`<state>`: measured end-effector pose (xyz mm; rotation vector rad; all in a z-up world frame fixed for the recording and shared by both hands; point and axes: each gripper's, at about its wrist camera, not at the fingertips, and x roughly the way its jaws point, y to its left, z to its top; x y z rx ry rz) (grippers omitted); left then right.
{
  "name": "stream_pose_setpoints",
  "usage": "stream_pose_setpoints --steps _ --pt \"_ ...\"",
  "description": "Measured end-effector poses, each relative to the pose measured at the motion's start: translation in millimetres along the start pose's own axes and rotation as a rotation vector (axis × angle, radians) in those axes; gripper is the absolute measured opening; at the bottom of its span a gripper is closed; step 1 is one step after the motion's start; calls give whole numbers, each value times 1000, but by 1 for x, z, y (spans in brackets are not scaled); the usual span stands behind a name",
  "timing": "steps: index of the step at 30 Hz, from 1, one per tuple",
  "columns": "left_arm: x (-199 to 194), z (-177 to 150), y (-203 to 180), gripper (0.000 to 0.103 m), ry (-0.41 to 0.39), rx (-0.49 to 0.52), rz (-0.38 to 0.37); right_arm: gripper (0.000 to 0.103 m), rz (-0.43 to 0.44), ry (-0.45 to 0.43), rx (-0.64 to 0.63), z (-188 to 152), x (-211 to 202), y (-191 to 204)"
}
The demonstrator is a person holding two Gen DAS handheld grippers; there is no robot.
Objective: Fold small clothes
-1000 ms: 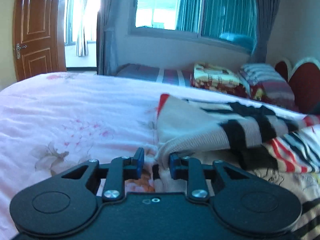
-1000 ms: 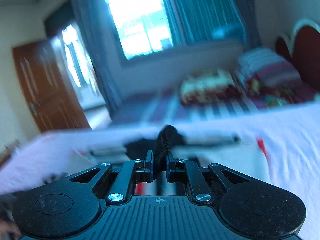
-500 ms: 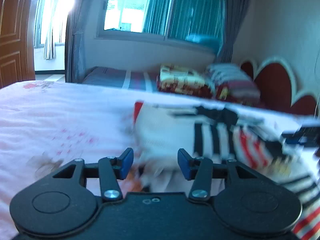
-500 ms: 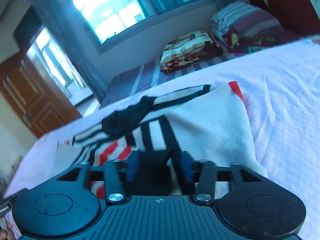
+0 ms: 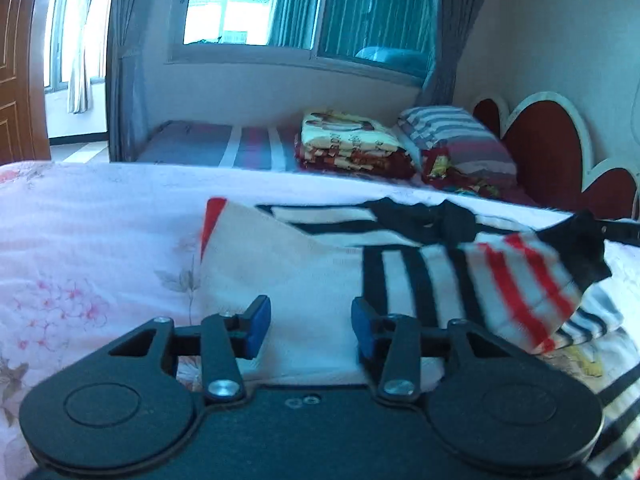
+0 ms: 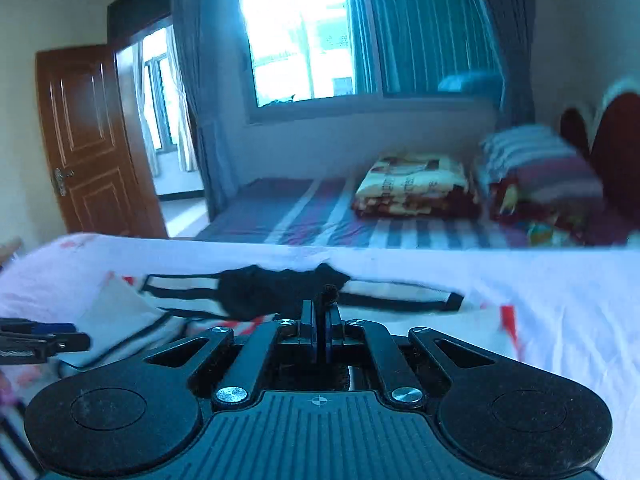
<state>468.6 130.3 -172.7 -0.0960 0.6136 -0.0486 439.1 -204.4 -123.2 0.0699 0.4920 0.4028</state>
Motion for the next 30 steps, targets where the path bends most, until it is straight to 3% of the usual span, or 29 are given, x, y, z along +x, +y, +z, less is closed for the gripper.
stream_pose_setpoints --steps 2,3,6,9,15,16,17,19,20,22,23,26,28,29,30 --pt "12 -4 -1 42 26 27 34 3 -42 119 32 -12 30 -11" --pt "13 -5 -3 42 20 44 45 3 -49 244 72 -21 49 -20" --pt "9 3 -3 44 42 67 46 4 -49 222 104 -17 40 -25" --pt "-1 19 4 53 -23 36 27 4 -40 135 94 -6 19 -18" --pt "57 54 -2 54 30 147 26 4 -9 160 77 0 50 -1" --pt "70 55 -1 54 60 169 46 4 -31 166 63 1 60 0" --pt "82 55 3 61 87 186 84 4 -80 168 58 0 66 -1" --pt "91 55 24 74 87 121 81 3 -243 191 83 -5 80 -11" --pt "90 56 32 74 88 77 64 3 -258 187 122 -6 78 -18" --pt "82 55 33 73 73 94 90 4 -227 158 152 -5 65 -19" --pt "74 55 33 66 58 88 123 4 -225 132 124 -3 58 -13" --pt "46 55 30 65 -18 34 113 4 -310 28 120 7 34 -4" --pt "36 56 16 68 -45 72 91 4 -382 -15 158 12 28 -6" --pt "35 55 9 68 -47 94 82 4 -391 -18 182 13 26 -7" --pt "37 56 4 69 -45 111 71 4 -348 -12 209 14 26 -8"
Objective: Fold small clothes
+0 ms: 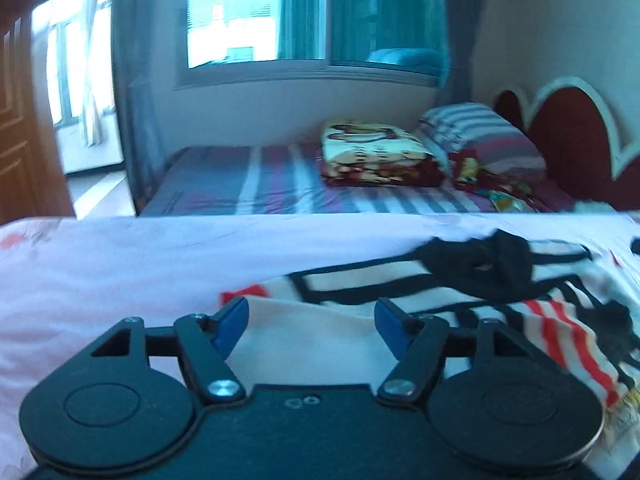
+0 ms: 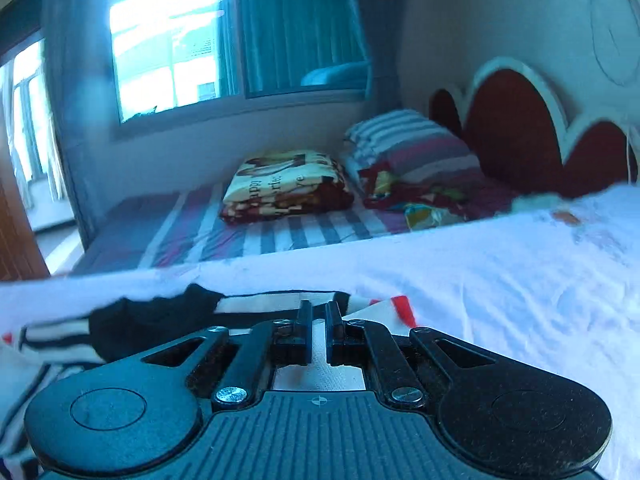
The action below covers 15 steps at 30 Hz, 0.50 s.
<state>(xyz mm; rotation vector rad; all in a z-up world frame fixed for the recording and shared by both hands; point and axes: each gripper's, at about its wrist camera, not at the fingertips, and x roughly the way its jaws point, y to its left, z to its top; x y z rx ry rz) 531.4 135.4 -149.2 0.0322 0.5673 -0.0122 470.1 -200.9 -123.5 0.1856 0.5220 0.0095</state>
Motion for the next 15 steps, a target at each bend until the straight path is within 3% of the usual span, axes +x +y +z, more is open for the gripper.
stream_pose_setpoints --steps 3,5,7,8,10,13,15 --pt "17 2 -10 68 24 49 -4 4 201 89 -63 -3 3 18" --pt "27 2 -5 68 48 18 5 4 324 124 -129 -8 8 39" --pt "41 -2 4 69 98 -42 29 4 393 183 -177 -15 20 61" --pt "48 -6 9 72 131 -71 44 4 410 204 -183 -19 27 70" --pt "47 -11 15 72 110 -111 30 3 386 282 -207 -29 46 83" --pt "29 -9 12 65 96 -115 60 3 338 269 -206 -28 46 83" --pt "7 -6 1 67 40 -133 14 4 365 230 -180 -23 31 79"
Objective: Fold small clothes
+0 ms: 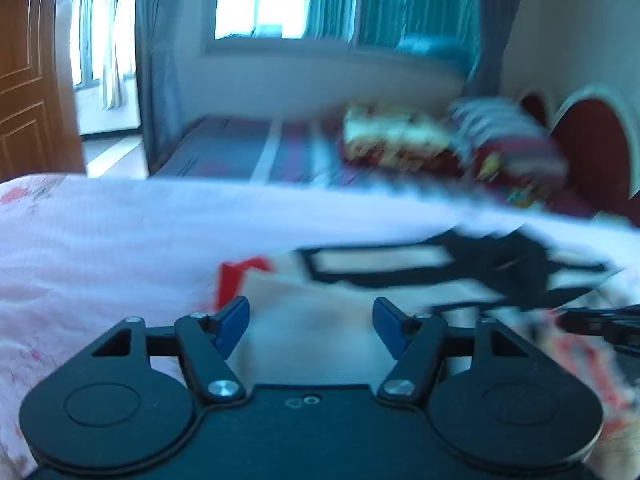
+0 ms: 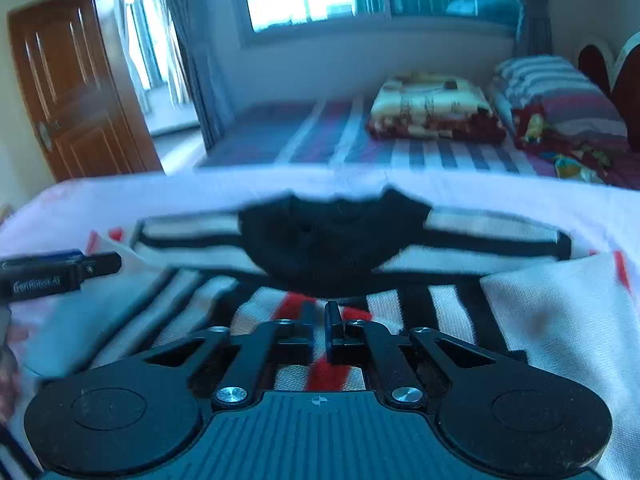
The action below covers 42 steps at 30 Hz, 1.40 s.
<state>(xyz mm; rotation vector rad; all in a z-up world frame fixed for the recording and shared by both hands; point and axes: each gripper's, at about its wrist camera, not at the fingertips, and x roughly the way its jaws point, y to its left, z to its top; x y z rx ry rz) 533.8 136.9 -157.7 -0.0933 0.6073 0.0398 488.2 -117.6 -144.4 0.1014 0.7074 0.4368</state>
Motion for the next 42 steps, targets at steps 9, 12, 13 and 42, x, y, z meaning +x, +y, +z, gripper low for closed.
stream_pose_setpoints --steps 9,12,13,42 --pt "-8 -37 -31 69 79 70 -74 3 -81 42 -19 -25 -10 -16" --pt "-26 -47 -1 67 64 87 -5 3 -145 25 43 -34 -35 -51" --pt "-31 -47 3 66 61 77 -10 4 -140 26 54 -34 -40 -54" --pt "-51 -72 -30 74 87 181 -81 4 -220 34 77 -54 -68 -29"
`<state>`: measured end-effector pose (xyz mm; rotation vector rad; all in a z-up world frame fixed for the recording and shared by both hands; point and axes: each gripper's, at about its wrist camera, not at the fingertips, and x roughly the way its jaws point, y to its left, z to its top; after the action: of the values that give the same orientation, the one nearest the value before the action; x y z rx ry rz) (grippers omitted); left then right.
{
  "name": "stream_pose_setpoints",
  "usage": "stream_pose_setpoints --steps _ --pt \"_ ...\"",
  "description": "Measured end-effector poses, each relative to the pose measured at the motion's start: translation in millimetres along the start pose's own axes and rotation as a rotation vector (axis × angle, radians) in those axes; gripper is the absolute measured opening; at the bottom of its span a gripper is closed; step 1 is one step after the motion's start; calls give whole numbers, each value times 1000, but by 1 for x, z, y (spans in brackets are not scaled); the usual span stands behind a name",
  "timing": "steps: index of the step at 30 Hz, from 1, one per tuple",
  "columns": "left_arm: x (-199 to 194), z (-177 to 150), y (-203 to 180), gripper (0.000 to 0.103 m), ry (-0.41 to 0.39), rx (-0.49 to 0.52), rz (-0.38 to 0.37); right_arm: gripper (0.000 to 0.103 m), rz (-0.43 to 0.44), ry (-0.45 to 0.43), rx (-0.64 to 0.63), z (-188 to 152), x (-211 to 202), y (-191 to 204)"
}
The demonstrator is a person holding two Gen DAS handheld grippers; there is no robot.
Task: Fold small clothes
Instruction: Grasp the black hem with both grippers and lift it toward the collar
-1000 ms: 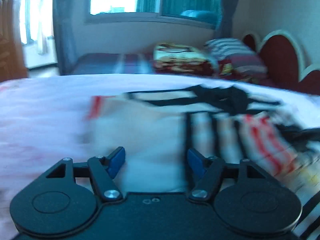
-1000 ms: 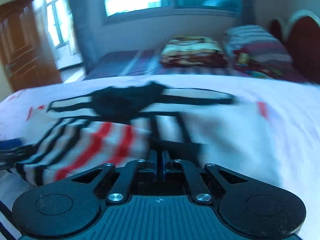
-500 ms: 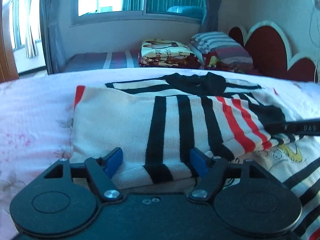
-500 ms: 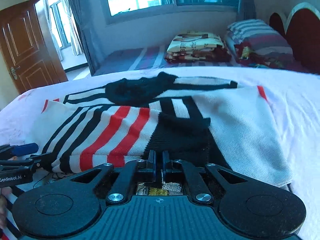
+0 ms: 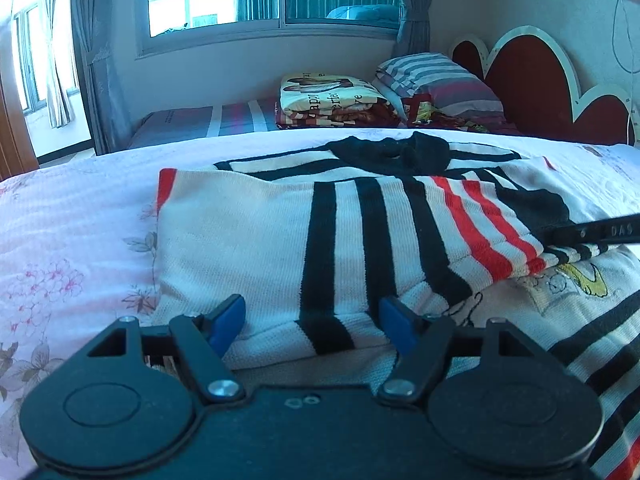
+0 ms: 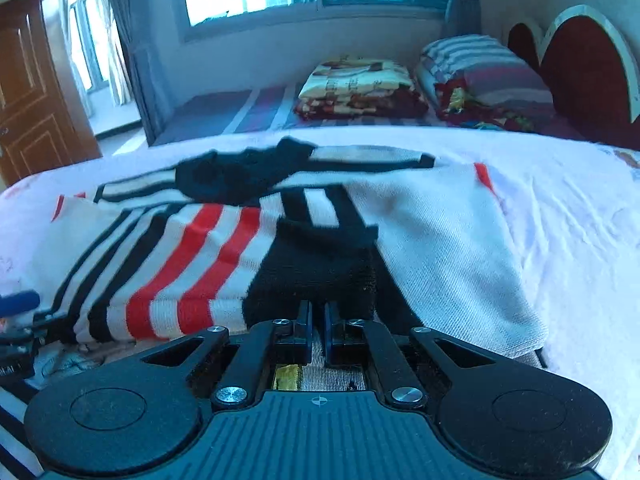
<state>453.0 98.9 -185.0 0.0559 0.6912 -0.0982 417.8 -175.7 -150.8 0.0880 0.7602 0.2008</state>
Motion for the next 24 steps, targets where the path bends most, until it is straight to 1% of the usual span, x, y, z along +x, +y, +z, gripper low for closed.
stream_pose_setpoints --steps 1,2,4,6,9,12,14,15,16,17,18,21,24 --pt "0 0 -1 74 -1 4 0 4 -12 -15 4 -1 -1 -1" --pt "0 -1 -1 74 -4 6 -1 3 -32 12 4 -3 5 -2" --pt "0 -3 -1 74 -8 5 -1 3 -30 5 2 -7 7 -3" --pt "1 -3 0 74 -10 3 -2 3 -39 19 -17 -4 6 -1" --pt "1 -3 -1 74 -13 7 1 3 -33 34 -10 -2 6 -3" --pt "1 -4 -1 74 -16 8 2 3 -32 36 -37 -3 5 -2" --pt "-1 -4 0 73 -15 9 4 3 -27 36 -33 -3 2 -3" --pt "-7 -3 0 72 -13 1 10 4 -28 30 -8 -2 -5 -5" --pt "-17 -4 0 72 -27 -7 12 4 -19 -6 17 -3 -19 -9" --pt "-28 -7 2 73 -43 -11 -3 4 1 -47 29 -6 -36 -13" --pt "-39 -12 4 74 -39 -19 -15 4 16 -59 42 -11 -52 -17" --pt "-76 -38 14 76 -2 -84 -27 4 78 15 124 -37 -85 -42" --pt "-116 -73 23 73 42 -143 -7 4 68 31 144 -73 -128 -60"
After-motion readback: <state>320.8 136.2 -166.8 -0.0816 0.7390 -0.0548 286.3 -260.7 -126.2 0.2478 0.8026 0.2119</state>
